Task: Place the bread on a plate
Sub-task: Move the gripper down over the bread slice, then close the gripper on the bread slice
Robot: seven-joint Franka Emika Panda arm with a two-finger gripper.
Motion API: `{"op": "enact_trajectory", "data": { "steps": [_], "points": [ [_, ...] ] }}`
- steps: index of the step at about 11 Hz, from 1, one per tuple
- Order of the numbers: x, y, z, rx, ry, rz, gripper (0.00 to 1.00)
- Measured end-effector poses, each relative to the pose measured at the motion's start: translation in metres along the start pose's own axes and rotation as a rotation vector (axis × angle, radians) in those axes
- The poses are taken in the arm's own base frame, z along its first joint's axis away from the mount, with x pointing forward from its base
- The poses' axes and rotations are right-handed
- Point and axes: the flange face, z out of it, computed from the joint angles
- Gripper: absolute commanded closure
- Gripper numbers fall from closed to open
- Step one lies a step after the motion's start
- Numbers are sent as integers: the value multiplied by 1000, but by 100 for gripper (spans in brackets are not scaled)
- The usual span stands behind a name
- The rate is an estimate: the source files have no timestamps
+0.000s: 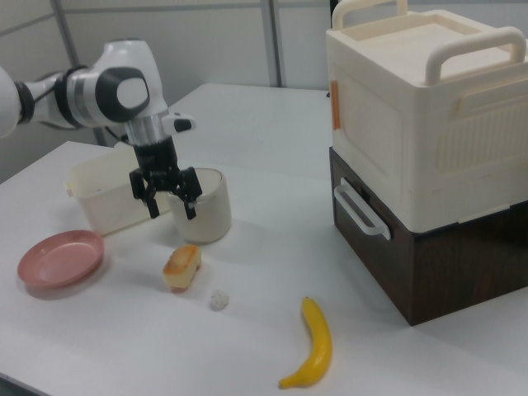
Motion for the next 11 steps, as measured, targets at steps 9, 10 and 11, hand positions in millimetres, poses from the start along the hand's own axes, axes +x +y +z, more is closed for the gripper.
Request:
{"op": "enact_trajectory", "data": {
  "steps": [9, 10, 11],
  "points": [
    [14, -36, 103, -75, -93, -94, 12],
    [16, -38, 110, -77, -104, -98, 18],
    [17, -42, 116, -78, -113, -95, 27]
  ]
}}
